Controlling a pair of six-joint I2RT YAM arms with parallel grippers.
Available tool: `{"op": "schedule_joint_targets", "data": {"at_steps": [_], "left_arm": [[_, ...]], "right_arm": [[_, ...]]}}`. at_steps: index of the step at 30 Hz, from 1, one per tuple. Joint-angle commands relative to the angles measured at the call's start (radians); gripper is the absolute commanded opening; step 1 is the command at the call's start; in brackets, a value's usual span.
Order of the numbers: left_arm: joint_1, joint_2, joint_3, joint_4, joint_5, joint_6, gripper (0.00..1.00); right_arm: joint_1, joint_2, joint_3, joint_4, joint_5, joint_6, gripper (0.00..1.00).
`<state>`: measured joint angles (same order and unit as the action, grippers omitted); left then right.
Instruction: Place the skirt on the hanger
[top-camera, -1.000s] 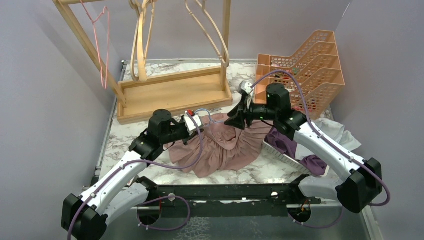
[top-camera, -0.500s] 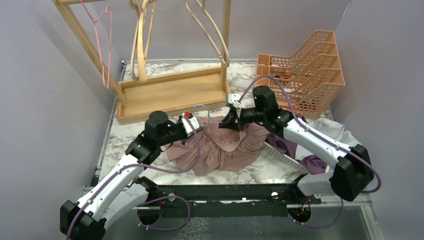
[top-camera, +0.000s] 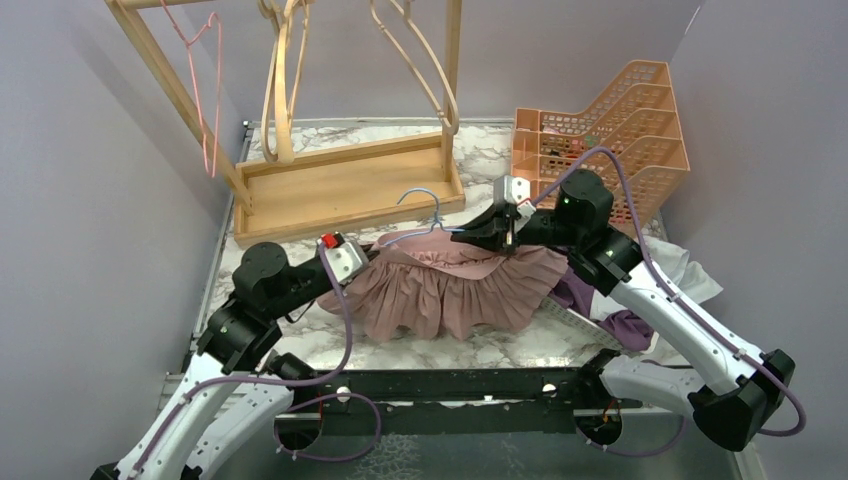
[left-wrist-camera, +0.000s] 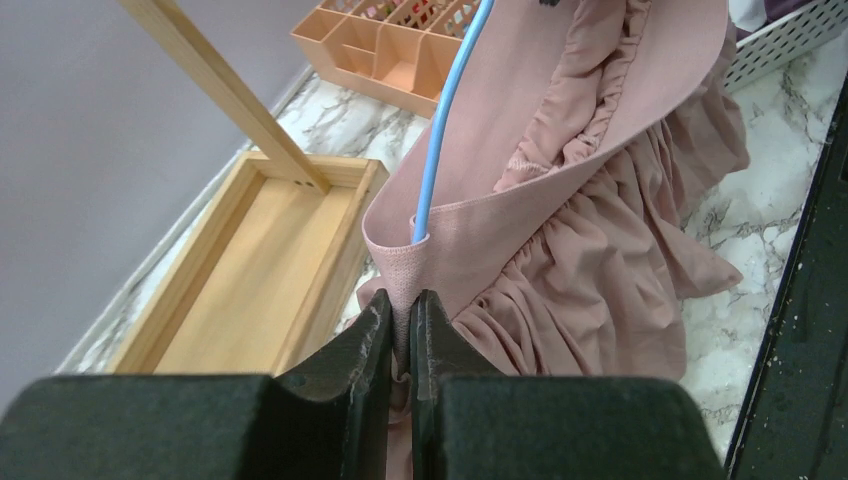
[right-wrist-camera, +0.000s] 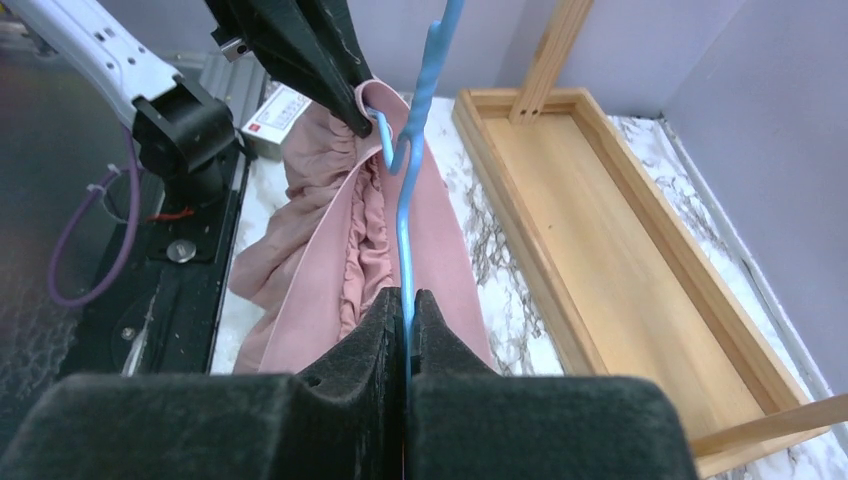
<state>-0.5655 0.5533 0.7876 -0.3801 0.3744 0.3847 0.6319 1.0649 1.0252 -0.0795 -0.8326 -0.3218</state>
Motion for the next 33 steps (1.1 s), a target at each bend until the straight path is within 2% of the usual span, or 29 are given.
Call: {"op": "schedule_joint_targets", "data": {"at_steps": [1, 6, 8, 10, 15, 17, 19, 23, 28, 33], "left_arm": [[0.015, -0.045, 0.066, -0.161, -0.157, -0.007, 0.17], [0.015, -0.012, 0.197, -0.148, -0.136, -0.026, 0.55], [0.015, 0.017, 0.256, -0.138, -0.117, -0.026, 0.63], [0.015, 0.051, 0.31, -0.128, -0.098, -0.033, 0.67], [0.015, 0.117, 0.392, -0.08, 0.013, -0.078, 0.68], [0.015, 0.144, 0.408, -0.021, 0.048, -0.156, 0.68], [0.015, 0.17, 0.401, 0.059, 0.055, -0.227, 0.68], [0.015, 0.233, 0.384, 0.114, 0.131, -0.255, 0.67], [0.015, 0.28, 0.368, 0.104, 0.24, -0.213, 0.67], [0.015, 0.314, 0.352, 0.062, 0.443, -0.12, 0.61]], "right_arm": [[-0.012, -0.041, 0.091, 0.023, -0.033, 0.063, 0.01], [-0.012, -0.007, 0.149, 0.013, -0.017, 0.142, 0.01], [-0.012, 0.012, 0.174, -0.002, -0.009, 0.158, 0.01], [-0.012, 0.032, 0.194, -0.008, 0.012, 0.188, 0.01], [-0.012, 0.071, 0.245, 0.003, 0.045, 0.282, 0.01], [-0.012, 0.087, 0.269, 0.002, 0.055, 0.317, 0.01], [-0.012, 0.09, 0.275, 0.014, 0.023, 0.329, 0.01], [-0.012, 0.091, 0.258, 0.025, -0.041, 0.337, 0.01], [-0.012, 0.082, 0.219, 0.036, -0.107, 0.321, 0.01], [-0.012, 0.094, 0.219, -0.006, -0.146, 0.279, 0.01]]}}
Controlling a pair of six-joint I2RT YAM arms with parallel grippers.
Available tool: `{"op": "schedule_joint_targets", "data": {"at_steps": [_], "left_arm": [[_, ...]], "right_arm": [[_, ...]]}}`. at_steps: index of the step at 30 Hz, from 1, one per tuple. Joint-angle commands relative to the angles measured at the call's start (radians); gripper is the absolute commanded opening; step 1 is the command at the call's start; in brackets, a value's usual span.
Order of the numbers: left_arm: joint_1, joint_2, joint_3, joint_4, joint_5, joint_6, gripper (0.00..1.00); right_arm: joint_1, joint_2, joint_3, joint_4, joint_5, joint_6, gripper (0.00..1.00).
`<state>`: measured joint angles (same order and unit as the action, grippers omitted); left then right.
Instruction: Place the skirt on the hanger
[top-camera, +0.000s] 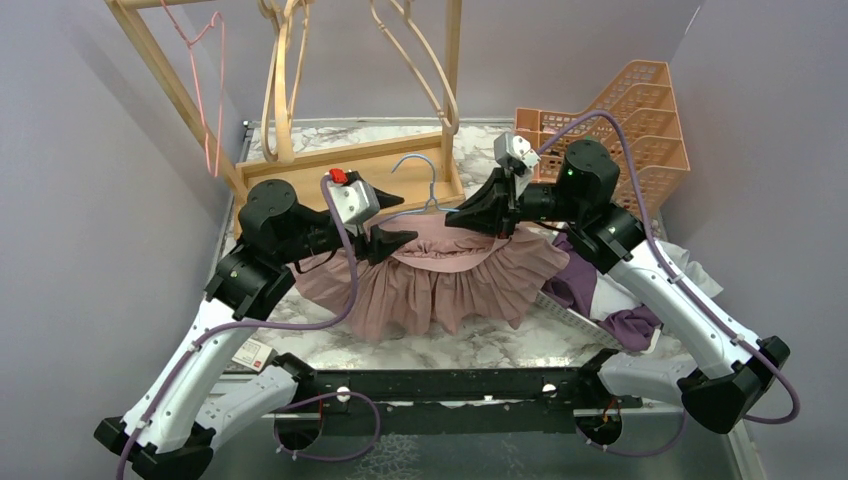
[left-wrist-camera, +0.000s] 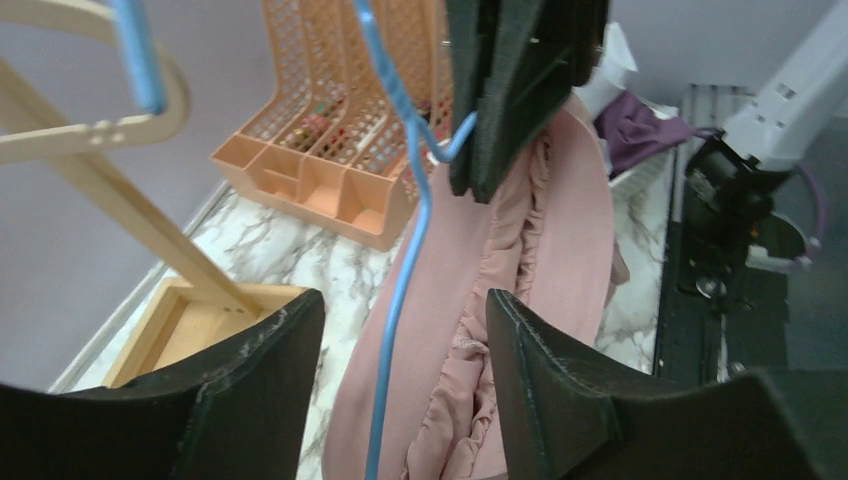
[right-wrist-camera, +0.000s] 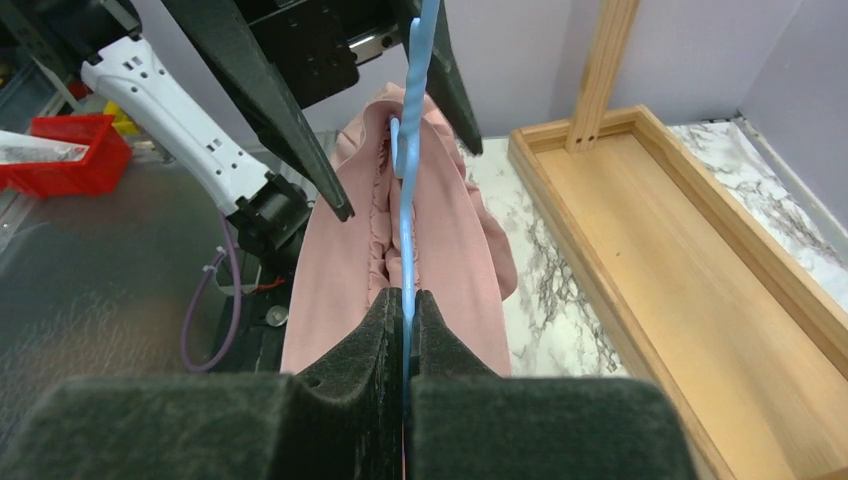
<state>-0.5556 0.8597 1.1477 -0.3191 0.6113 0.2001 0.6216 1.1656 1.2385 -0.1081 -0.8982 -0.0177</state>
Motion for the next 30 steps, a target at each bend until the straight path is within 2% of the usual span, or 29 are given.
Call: {"op": "schedule_joint_targets", "data": {"at_steps": [1, 3, 7, 9, 10, 12, 14, 16, 21, 24, 25, 28, 30], "left_arm": [[0.005, 0.013, -0.012, -0.001, 0.21, 0.07, 0.58], [0.005, 0.024, -0.013, 0.0, 0.196, 0.08, 0.44], [0.005, 0.017, -0.033, -0.002, 0.205, 0.154, 0.0], [0.005, 0.004, -0.052, -0.004, 0.209, 0.19, 0.0], [0.005, -0.004, -0.056, -0.004, 0.209, 0.201, 0.0], [0.005, -0.02, -0.055, -0.004, 0.205, 0.206, 0.0], [0.005, -0.033, -0.046, -0.004, 0.192, 0.203, 0.0], [0.005, -0.046, -0.036, -0.005, 0.176, 0.195, 0.0], [0.005, -0.068, -0.036, -0.007, 0.177, 0.184, 0.0], [0.005, -0.076, -0.047, -0.014, 0.186, 0.187, 0.0], [0.005, -0.078, -0.051, -0.015, 0.181, 0.189, 0.0], [0.005, -0.076, -0.056, -0.01, 0.158, 0.188, 0.0], [0.005, -0.07, -0.062, 0.018, 0.13, 0.155, 0.0]], "right_arm": [[-0.002, -0.005, 0.004, 0.014, -0.097, -0.035, 0.01], [0.0, -0.005, -0.001, -0.01, -0.124, -0.069, 0.01], [-0.001, -0.019, -0.02, -0.062, -0.135, -0.122, 0.01], [-0.001, -0.044, -0.041, -0.068, -0.143, -0.131, 0.04], [-0.001, -0.056, -0.051, -0.07, -0.143, -0.131, 0.1], [-0.001, -0.081, -0.07, -0.114, -0.115, -0.145, 0.33], [-0.002, -0.108, -0.091, -0.176, -0.067, -0.181, 0.48], [-0.002, -0.131, -0.112, -0.242, -0.015, -0.221, 0.52], [-0.002, -0.17, -0.16, -0.318, 0.049, -0.257, 0.54], [-0.002, -0.184, -0.172, -0.296, 0.06, -0.239, 0.5], [-0.002, -0.185, -0.167, -0.294, 0.059, -0.235, 0.42], [-0.002, -0.196, -0.159, -0.273, 0.079, -0.197, 0.04], [-0.002, -0.215, -0.176, -0.231, 0.136, -0.144, 0.01]]}}
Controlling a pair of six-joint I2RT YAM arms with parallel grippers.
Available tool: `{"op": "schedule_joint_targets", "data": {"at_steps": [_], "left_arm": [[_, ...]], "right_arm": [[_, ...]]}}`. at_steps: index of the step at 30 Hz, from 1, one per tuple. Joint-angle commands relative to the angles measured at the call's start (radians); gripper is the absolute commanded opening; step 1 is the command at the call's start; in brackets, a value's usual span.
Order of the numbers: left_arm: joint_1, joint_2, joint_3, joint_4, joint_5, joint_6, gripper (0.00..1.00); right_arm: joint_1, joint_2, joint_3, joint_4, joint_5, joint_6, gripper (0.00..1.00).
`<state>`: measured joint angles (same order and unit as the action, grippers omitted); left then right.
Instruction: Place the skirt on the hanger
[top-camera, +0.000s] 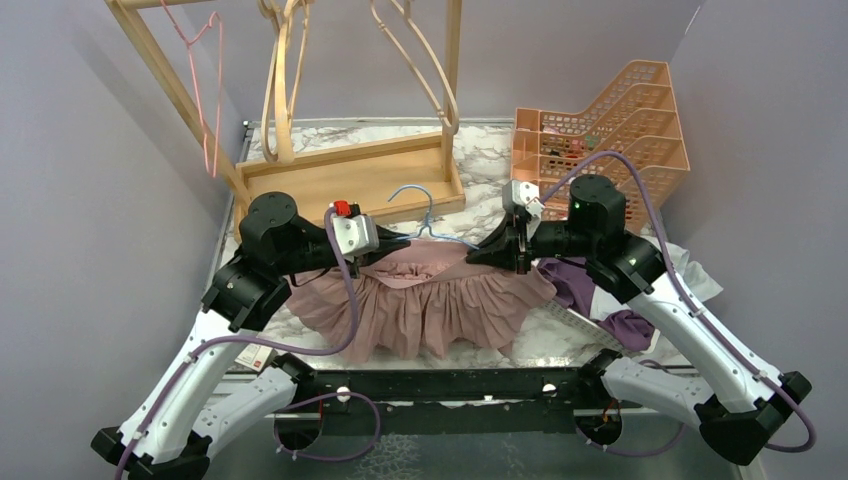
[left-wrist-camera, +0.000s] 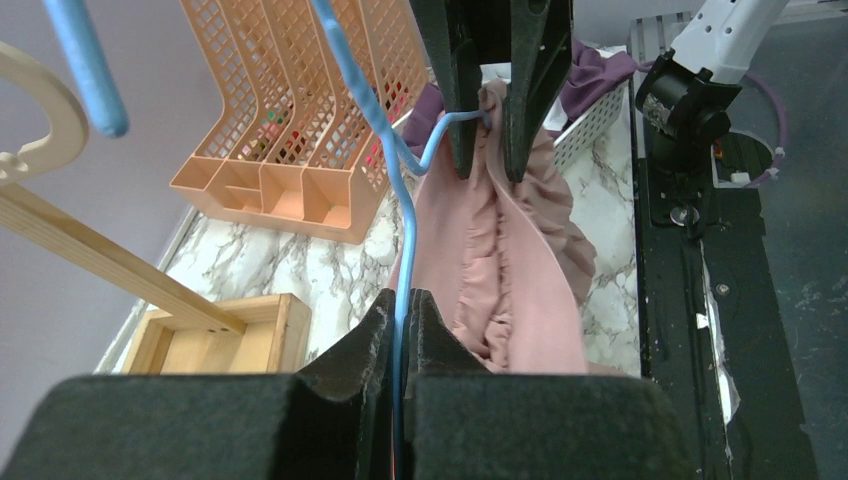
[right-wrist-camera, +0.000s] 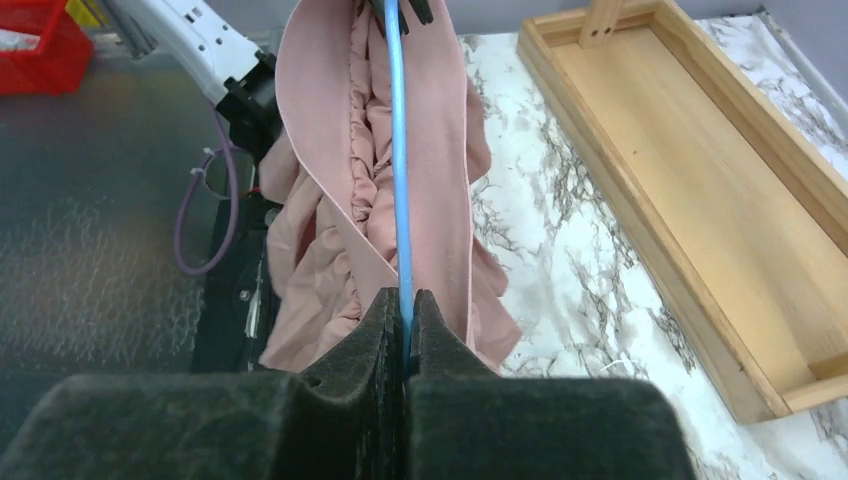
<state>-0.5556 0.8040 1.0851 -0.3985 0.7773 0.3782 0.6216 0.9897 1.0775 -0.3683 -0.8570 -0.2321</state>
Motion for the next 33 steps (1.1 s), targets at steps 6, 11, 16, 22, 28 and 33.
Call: {"op": "schedule_joint_targets", "data": {"at_steps": [6, 11, 16, 22, 28, 33], "left_arm": [[0.005, -0.024, -0.053, 0.262, -0.295, -0.187, 0.54], [0.005, -0.011, 0.037, 0.273, -0.468, -0.177, 0.61], [0.005, 0.025, 0.098, 0.294, -0.605, -0.194, 0.61], [0.005, 0.137, 0.199, 0.343, -0.767, -0.388, 0.6], [0.005, 0.323, 0.376, 0.332, -0.727, -0.598, 0.56], [0.005, 0.413, 0.435, 0.343, -0.772, -0.657, 0.57]], "right_arm": [[-0.002, -0.144, -0.113, 0.149, 0.316, 0.18, 0.01], [-0.002, -0.13, -0.081, 0.06, 0.479, 0.226, 0.01], [-0.002, -0.131, -0.073, 0.05, 0.642, 0.304, 0.01], [-0.002, -0.154, -0.078, 0.069, 0.912, 0.353, 0.01], [-0.002, -0.107, 0.002, 0.085, 1.044, 0.387, 0.01], [-0.002, -0.042, 0.104, 0.115, 0.981, 0.356, 0.01]]}}
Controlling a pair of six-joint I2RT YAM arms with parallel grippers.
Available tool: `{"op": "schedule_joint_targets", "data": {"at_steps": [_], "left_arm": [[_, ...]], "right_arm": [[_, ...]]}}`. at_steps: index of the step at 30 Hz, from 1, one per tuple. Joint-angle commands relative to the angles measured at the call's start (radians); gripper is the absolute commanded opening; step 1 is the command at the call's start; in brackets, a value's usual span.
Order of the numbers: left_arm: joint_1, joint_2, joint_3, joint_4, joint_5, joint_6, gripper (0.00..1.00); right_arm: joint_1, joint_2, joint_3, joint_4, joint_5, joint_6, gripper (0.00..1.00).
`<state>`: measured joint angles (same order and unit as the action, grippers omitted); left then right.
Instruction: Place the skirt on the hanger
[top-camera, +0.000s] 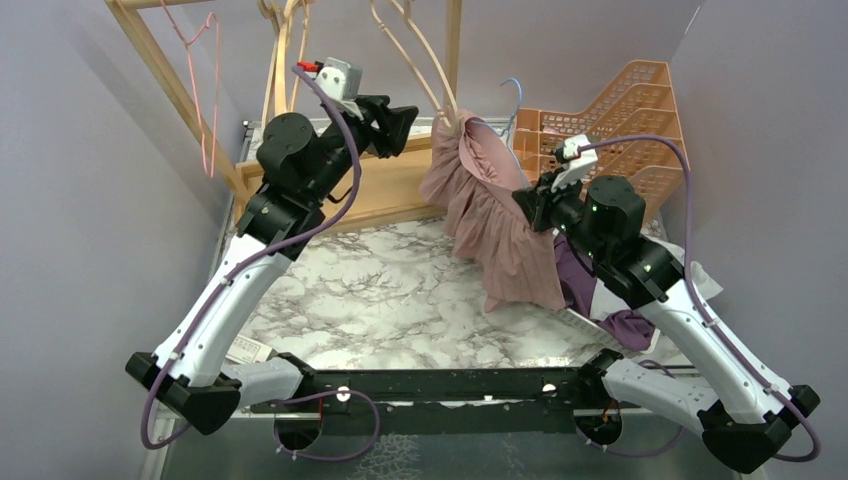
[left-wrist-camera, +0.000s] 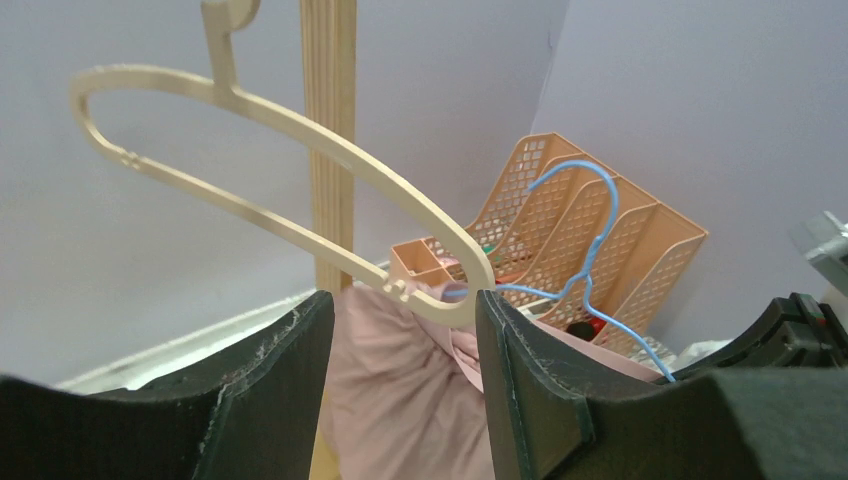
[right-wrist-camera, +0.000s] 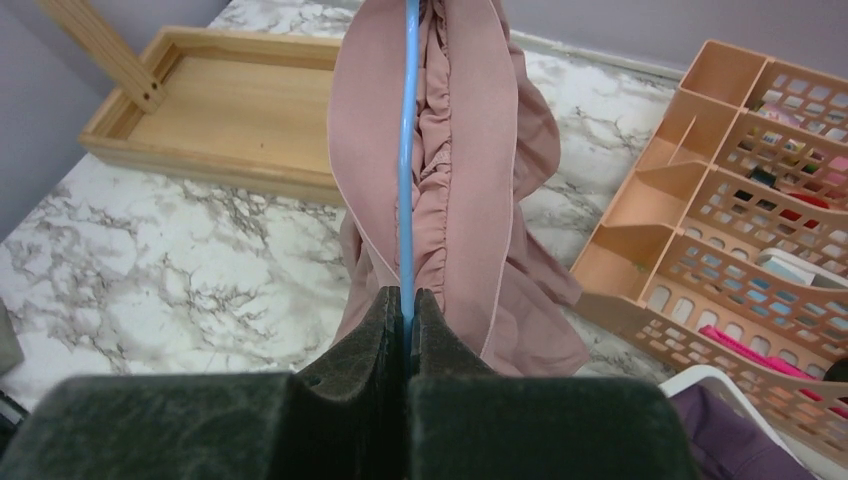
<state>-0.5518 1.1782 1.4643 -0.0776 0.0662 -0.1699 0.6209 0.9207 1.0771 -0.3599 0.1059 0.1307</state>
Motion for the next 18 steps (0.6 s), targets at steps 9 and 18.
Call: {"op": "schedule_joint_targets", "data": {"at_steps": [9, 18], "left_arm": [[0.001, 0.068, 0.078, 0.043, -0.183, -0.052, 0.57], [0.001, -0.011, -0.055, 0.076, -0.304, 0.096, 0.57]], "right_arm": [[-0.001, 0.162, 0.302, 0.07, -0.149, -0.038, 0.01], [0.0, 0.331, 0.49, 0.098, -0.042, -0.068, 0.01]]}}
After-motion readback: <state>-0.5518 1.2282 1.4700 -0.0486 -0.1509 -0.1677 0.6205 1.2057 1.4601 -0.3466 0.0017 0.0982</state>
